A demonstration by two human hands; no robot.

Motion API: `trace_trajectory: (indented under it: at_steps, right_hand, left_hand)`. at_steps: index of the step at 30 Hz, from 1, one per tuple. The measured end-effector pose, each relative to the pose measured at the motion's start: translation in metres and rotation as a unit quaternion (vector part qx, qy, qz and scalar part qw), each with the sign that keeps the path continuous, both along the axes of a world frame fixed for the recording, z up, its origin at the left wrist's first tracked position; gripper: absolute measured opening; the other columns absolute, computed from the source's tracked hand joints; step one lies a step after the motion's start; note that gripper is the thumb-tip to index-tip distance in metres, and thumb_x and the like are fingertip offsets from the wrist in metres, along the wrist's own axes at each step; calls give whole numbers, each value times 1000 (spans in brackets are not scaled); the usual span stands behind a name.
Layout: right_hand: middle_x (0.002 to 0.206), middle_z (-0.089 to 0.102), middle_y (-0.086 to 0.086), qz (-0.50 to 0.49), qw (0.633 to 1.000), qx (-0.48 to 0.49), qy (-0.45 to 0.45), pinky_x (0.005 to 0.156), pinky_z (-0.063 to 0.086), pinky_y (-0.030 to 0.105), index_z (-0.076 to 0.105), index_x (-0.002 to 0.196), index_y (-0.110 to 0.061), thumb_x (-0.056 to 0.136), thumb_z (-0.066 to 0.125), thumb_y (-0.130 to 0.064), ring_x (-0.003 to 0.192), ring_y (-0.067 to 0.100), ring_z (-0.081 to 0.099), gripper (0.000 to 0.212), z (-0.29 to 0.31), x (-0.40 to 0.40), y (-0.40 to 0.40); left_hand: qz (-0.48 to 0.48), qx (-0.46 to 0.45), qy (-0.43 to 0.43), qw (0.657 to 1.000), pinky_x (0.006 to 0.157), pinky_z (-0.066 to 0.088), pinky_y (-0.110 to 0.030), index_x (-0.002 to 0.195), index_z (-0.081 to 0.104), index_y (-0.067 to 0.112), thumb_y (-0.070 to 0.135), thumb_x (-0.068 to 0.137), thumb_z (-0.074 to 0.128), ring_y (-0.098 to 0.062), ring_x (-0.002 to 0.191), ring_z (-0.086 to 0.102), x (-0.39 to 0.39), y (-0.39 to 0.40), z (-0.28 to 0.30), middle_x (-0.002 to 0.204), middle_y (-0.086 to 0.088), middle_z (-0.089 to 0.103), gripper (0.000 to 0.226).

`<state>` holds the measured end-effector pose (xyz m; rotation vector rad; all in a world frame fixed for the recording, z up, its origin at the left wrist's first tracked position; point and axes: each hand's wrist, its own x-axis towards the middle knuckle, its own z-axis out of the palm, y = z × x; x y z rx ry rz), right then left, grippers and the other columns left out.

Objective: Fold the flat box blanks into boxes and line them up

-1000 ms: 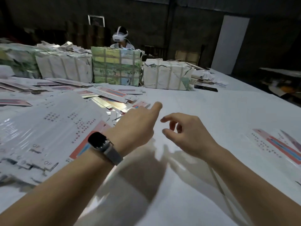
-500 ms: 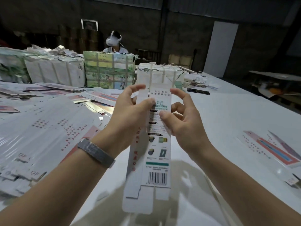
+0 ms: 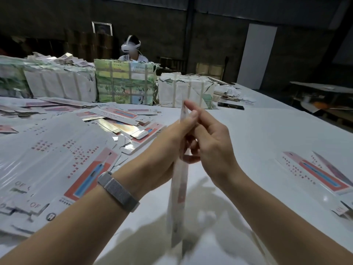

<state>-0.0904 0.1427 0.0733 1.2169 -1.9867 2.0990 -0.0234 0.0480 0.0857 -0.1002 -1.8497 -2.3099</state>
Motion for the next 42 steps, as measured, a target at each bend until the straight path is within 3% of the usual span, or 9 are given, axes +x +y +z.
trace_trajectory:
  at_steps: [4, 6, 13, 18, 26, 29, 32, 37, 42]
  right_hand:
    - [65, 50, 7, -101, 991, 49, 79, 56, 55, 40, 66, 126, -33, 88, 54, -35, 61, 20, 50, 40, 9, -3, 4]
    - [59, 49, 2, -137, 980, 62, 128, 53, 56, 47, 68, 123, -30, 89, 56, -36, 60, 24, 53, 38, 12, -3, 7]
    - [58, 59, -6, -214, 944, 103, 227, 62, 54, 40, 72, 119, -21, 92, 68, -34, 56, 14, 56, 31, 16, -11, 17]
    - [61, 60, -8, -223, 936, 122, 243, 62, 54, 40, 73, 118, -20, 90, 70, -36, 58, 15, 58, 32, 21, -8, 19]
    - [81, 74, -2, -208, 935, 163, 238, 70, 59, 45, 73, 118, -20, 93, 65, -42, 77, 21, 72, 34, 21, -5, 20]
    - [63, 64, -7, -193, 946, 151, 212, 60, 58, 41, 75, 108, -22, 90, 68, -40, 65, 17, 69, 27, 22, -6, 18]
    - [50, 49, -11, -186, 951, 141, 202, 50, 44, 23, 72, 91, -25, 85, 75, -37, 47, 7, 52, 14, 22, -10, 19]
    - [65, 64, 22, -35, 987, 140, 67, 52, 45, 33, 61, 82, -5, 85, 72, -41, 49, 29, 49, 38, 32, -15, 24]
    - [53, 59, -7, 33, 985, 159, 52, 44, 35, 10, 68, 86, 1, 86, 65, -39, 39, 4, 45, 39, 41, -17, 35]
  left_hand:
    - [-47, 25, 15, 998, 62, 55, -22, 101, 74, 16, 44, 100, 44, -12, 75, 68, 2, -7, 1, 86, -1, 73, 42]
    - [-52, 41, 15, 998, 60, 56, -24, 100, 72, 12, 41, 100, 46, -15, 71, 71, 2, -11, -1, 82, -4, 73, 39]
    - [-58, 55, 10, 997, 71, 61, -34, 120, 66, 4, 43, 100, 50, -24, 85, 74, 0, -19, -4, 102, -16, 75, 47]
    - [-77, 62, -4, 995, 87, 61, -42, 111, 73, 10, 53, 93, 47, -30, 98, 72, -2, -20, -6, 116, -21, 72, 54]
    - [-102, 73, -78, 989, 65, 62, -42, 96, 79, 20, 71, 84, 42, -40, 84, 75, 2, -22, -3, 94, -21, 74, 64]
    - [-93, 44, -72, 992, 62, 62, -39, 86, 81, 27, 79, 82, 29, -35, 79, 76, 2, -21, -2, 91, -19, 75, 74]
    - [-94, 18, -72, 993, 69, 63, -44, 98, 78, 20, 80, 85, 24, -32, 81, 75, 2, -21, -2, 94, -22, 69, 81]
    - [-97, -88, -50, 990, 78, 62, -48, 111, 72, 19, 78, 85, 31, -30, 83, 71, 3, -26, -5, 104, -13, 71, 77]
    - [-102, -107, -55, 987, 75, 58, -43, 119, 63, 17, 82, 80, 35, -26, 79, 67, -1, -25, -7, 102, -10, 66, 80]
